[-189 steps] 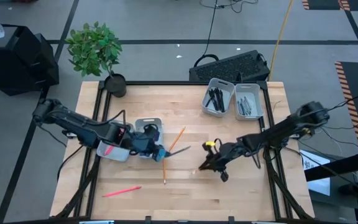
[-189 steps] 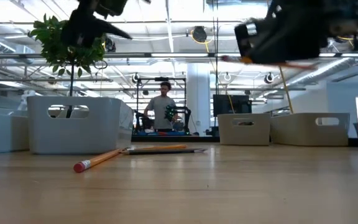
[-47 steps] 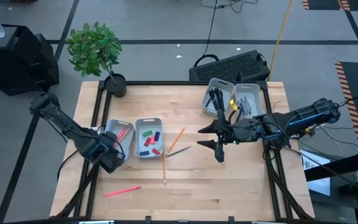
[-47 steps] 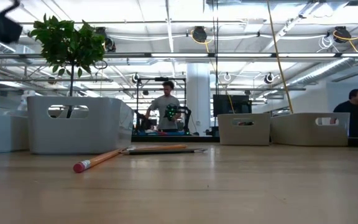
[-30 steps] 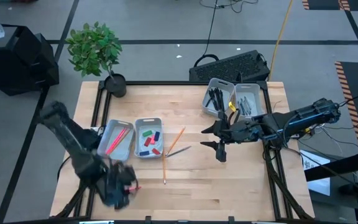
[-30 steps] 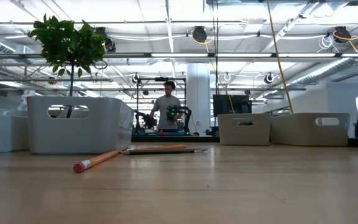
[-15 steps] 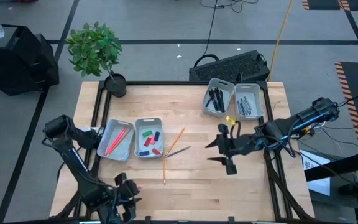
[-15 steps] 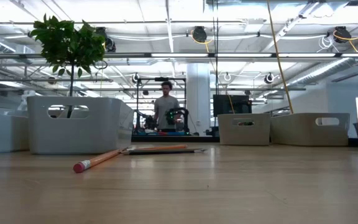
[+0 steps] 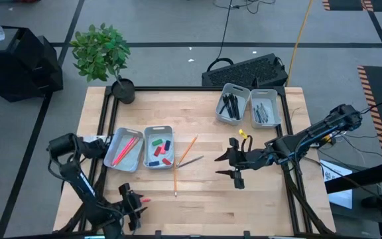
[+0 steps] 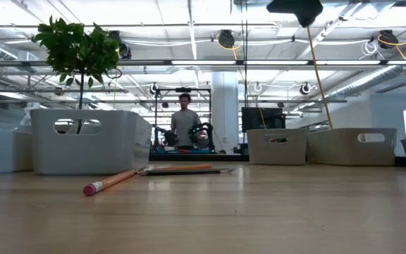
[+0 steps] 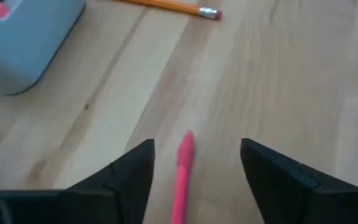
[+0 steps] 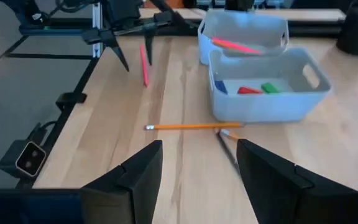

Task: Sort crayons/erasers/pens/pencils in bins
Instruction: Put the pink pencil into the bottom left gray bin

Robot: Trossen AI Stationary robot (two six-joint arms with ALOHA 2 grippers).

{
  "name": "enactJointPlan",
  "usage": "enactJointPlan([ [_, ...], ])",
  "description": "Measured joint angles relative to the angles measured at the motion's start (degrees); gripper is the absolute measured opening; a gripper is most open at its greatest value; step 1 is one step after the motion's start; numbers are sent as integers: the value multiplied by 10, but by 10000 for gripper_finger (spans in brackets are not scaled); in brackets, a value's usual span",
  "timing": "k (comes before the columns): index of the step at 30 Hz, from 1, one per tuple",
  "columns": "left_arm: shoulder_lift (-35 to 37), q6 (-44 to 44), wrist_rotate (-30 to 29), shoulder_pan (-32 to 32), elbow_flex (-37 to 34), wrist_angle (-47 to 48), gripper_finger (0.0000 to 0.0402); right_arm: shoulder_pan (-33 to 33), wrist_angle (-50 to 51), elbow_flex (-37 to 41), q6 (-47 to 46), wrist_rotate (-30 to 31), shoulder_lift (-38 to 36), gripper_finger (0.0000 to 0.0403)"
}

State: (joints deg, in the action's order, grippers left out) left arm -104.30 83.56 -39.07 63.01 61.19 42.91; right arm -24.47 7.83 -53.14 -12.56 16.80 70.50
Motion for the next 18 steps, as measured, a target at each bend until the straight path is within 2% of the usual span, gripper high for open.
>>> enactJointPlan([
  [4, 0, -19, -23, -15, -61, -118, 257, 0, -28, 17, -27, 0, 0, 201],
  [8, 0, -66, -20, -31, -107, -213, 233, 0, -38, 20, -54, 0, 0, 201],
  [13, 1, -91, 24, -31, -115, -217, 173, 0, -38, 20, -71, -1, 0, 201],
  [18, 1, -60, 22, -7, -116, -212, 127, 0, -38, 20, -72, 4, 7, 201],
])
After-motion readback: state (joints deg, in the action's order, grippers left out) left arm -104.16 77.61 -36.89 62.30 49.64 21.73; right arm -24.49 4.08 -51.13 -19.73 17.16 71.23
